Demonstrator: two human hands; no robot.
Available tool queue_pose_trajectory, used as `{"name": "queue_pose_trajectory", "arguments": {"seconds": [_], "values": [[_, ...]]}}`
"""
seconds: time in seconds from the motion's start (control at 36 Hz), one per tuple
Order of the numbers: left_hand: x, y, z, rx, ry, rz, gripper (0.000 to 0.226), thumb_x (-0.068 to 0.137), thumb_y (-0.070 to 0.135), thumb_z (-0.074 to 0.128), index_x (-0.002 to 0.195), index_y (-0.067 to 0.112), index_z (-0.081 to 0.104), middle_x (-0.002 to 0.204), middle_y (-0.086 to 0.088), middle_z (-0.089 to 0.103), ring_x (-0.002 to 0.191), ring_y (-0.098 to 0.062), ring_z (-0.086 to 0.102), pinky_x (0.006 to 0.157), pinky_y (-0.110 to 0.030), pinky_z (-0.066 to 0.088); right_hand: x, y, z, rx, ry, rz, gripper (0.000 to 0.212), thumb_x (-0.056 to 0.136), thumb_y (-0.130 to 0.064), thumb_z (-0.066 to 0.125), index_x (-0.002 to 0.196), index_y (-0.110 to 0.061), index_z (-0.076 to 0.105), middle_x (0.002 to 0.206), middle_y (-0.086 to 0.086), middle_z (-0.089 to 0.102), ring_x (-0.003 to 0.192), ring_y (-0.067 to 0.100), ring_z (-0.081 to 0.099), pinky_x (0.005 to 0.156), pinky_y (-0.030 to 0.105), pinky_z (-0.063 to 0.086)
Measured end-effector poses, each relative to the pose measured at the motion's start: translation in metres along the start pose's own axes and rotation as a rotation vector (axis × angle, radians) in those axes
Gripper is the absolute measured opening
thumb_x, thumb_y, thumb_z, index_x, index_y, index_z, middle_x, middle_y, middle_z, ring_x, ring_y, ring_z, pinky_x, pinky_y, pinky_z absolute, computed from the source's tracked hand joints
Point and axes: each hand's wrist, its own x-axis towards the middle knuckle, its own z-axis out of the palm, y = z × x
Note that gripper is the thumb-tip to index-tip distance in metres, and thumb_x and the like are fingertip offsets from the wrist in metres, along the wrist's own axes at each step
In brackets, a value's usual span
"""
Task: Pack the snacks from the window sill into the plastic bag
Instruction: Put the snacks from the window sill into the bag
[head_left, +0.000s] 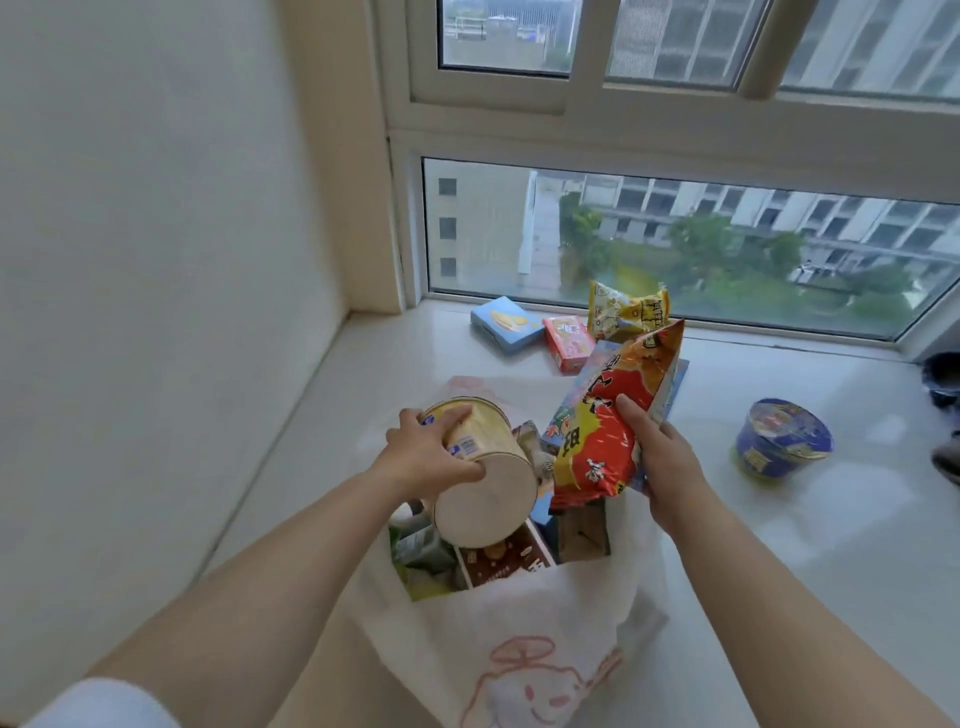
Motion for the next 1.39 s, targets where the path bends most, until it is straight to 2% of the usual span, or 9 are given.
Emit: {"name": "queue_pose_trajectory", "arguments": {"seconds": [0.22,0.56,0.69,0.81,0.92,1.06,1.14,1.28,1.39], "values": [[0.032,0.038,0.032,-0.073,0.269,0.106,0.084,0.069,0.044,0.069,0.14,0.047,0.023,0.142,-0.001,0.006,0.132,-0.032,0.014,0.109,-0.043,0.033,0.001,-0.009,-0.01,0.053,0.136,-0.044,0.042,0.082,-0.039,0.067,0.117,-0.025,0.048,0.112,0.004,0.065,0.103,0.027,0.064,0.088,0.042,0.052],[0.018,0.062,0.085,0.062,0.03,0.268,0.099,0.061,0.062,0.073,0.135,0.052,0.008,0.142,0.0,-0.002,0.134,-0.035,0.002,0.107,-0.05,0.035,-0.002,-0.018,-0.017,0.0,0.049,-0.079,0.018,0.086,-0.03,0.063,0.102,-0.024,0.056,0.097,0.001,0.068,0.085,0.019,0.066,0.066,0.03,0.051],[0.008,0.033,0.088,0.086,-0.109,0.29,0.107,0.064,0.071,0.067,0.14,0.056,-0.006,0.148,0.011,-0.004,0.143,-0.028,-0.003,0.115,-0.049,0.025,-0.002,-0.018,-0.012,-0.066,-0.033,-0.076,0.028,0.085,-0.033,0.064,0.11,-0.024,0.057,0.104,0.004,0.07,0.095,0.025,0.067,0.086,0.042,0.053],[0.003,-0.004,0.076,0.195,0.072,0.271,0.077,0.083,0.068,0.048,0.147,0.046,0.011,0.157,0.005,0.008,0.146,-0.022,-0.001,0.119,-0.049,0.008,-0.002,-0.016,0.001,-0.132,-0.117,-0.084,0.017,0.087,-0.029,0.063,0.102,-0.025,0.056,0.096,0.001,0.069,0.086,0.02,0.068,0.07,0.031,0.054],[0.007,-0.042,0.048,0.289,0.365,0.019,0.064,0.091,0.051,0.047,0.148,0.032,0.023,0.153,-0.003,0.024,0.144,-0.026,0.011,0.116,-0.052,0.012,-0.008,-0.013,0.025,-0.148,-0.194,-0.085,0.011,0.086,-0.025,0.063,0.096,-0.026,0.057,0.096,0.003,0.07,0.083,0.019,0.069,0.063,0.026,0.056],[0.004,-0.08,0.025,0.155,0.133,-0.464,0.072,0.09,0.037,0.055,0.148,0.015,0.02,0.144,-0.014,0.033,0.125,-0.033,0.044,0.092,-0.04,0.044,-0.018,-0.002,0.064,-0.227,-0.262,-0.079,0.02,0.084,-0.033,0.067,0.099,-0.027,0.055,0.096,0.001,0.07,0.085,0.02,0.07,0.071,0.031,0.057],[-0.001,-0.091,0.023,0.166,0.123,-0.454,0.035,0.095,0.024,0.047,0.124,0.009,0.058,0.124,-0.013,0.059,0.11,-0.032,0.059,0.085,-0.034,0.048,-0.023,0.02,0.088,-0.317,-0.24,-0.096,0.023,0.08,-0.038,0.072,0.095,-0.031,0.057,0.098,0.002,0.068,0.086,0.019,0.068,0.07,0.032,0.058],[-0.009,-0.088,0.009,-0.006,0.125,-0.41,0.033,0.097,0.022,0.043,0.116,0.001,0.062,0.123,-0.019,0.059,0.112,-0.035,0.056,0.083,-0.032,0.045,-0.03,0.056,0.113,-0.585,-0.111,-0.184,0.036,0.08,-0.035,0.071,0.11,-0.022,0.056,0.119,0.004,0.037,0.099,0.016,0.042,0.084,0.024,0.036],[-0.008,-0.092,-0.003,-0.198,0.172,-0.43,0.037,0.098,0.028,0.043,0.108,-0.001,0.064,0.117,-0.02,0.062,0.109,-0.035,0.056,0.076,-0.027,0.037,-0.037,0.079,0.119,-0.786,-0.217,-0.075,0.049,0.07,-0.047,0.071,0.112,-0.023,0.058,0.119,0.005,0.047,0.095,0.016,0.053,0.082,0.027,0.048]]}}
